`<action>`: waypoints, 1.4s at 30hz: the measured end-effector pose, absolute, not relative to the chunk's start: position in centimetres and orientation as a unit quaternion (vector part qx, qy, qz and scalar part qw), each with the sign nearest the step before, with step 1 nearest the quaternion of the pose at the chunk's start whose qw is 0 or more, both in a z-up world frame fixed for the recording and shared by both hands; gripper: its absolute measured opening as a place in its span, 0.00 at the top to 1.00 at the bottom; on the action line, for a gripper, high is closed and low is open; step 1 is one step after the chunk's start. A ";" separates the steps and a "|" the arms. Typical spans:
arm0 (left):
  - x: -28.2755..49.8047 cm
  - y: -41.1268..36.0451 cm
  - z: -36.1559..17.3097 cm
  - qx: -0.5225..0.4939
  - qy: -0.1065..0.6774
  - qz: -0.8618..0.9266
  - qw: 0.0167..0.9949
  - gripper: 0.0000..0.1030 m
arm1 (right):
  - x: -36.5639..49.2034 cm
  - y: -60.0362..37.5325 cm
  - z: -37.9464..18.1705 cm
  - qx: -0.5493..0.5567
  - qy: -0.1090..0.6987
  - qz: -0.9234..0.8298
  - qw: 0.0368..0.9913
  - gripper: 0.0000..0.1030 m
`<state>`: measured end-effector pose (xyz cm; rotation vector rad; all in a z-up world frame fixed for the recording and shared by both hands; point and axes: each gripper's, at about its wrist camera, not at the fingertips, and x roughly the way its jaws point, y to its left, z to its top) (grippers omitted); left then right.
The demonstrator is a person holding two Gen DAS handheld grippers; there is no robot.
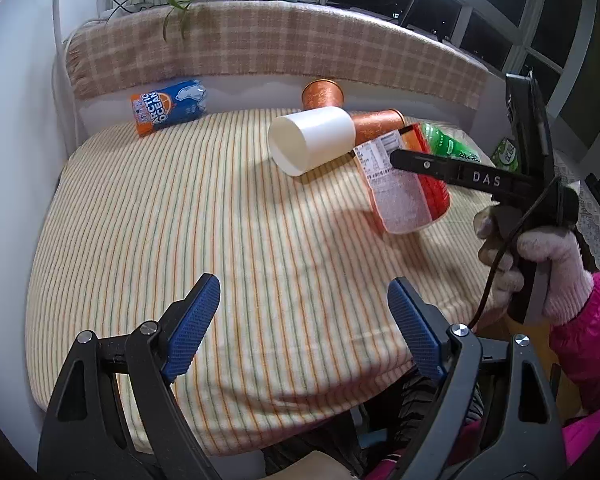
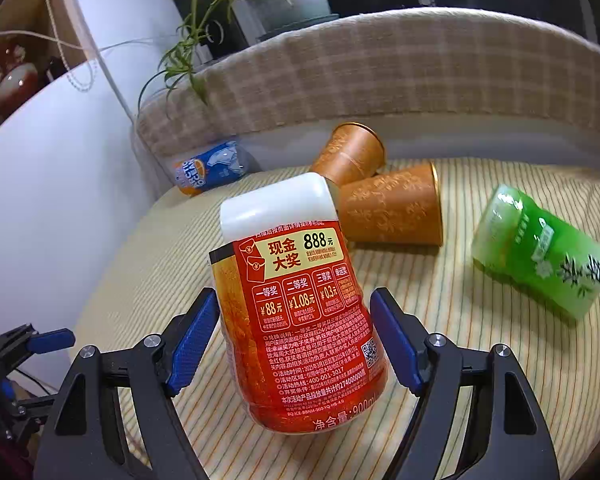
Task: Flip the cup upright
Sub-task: 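Rotate the red jar with the right tool until its opening faces up, then lower the upright red jar onto the table and open the right tool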
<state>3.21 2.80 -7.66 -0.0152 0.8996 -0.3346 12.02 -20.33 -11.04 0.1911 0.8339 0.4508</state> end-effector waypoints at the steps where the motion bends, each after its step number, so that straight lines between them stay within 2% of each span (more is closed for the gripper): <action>1: 3.2 2.7 -7.6 -0.007 0.432 -0.163 0.887 0.14 | 11.8 -20.5 -11.1 0.093 0.400 0.214 0.886 0.25; 23: 2.5 2.5 -7.3 -0.012 0.422 -0.160 0.892 0.14 | 6.8 -20.4 -11.2 0.070 0.395 0.187 0.897 0.24; 32: 0.7 1.6 -5.6 -0.008 0.371 -0.151 0.916 0.14 | 4.2 -20.8 -10.8 0.044 0.386 0.179 0.904 0.24; 42: -2.6 0.2 -3.1 0.013 0.279 -0.120 0.953 0.14 | -1.1 -22.6 -7.2 0.011 0.310 0.124 0.942 0.24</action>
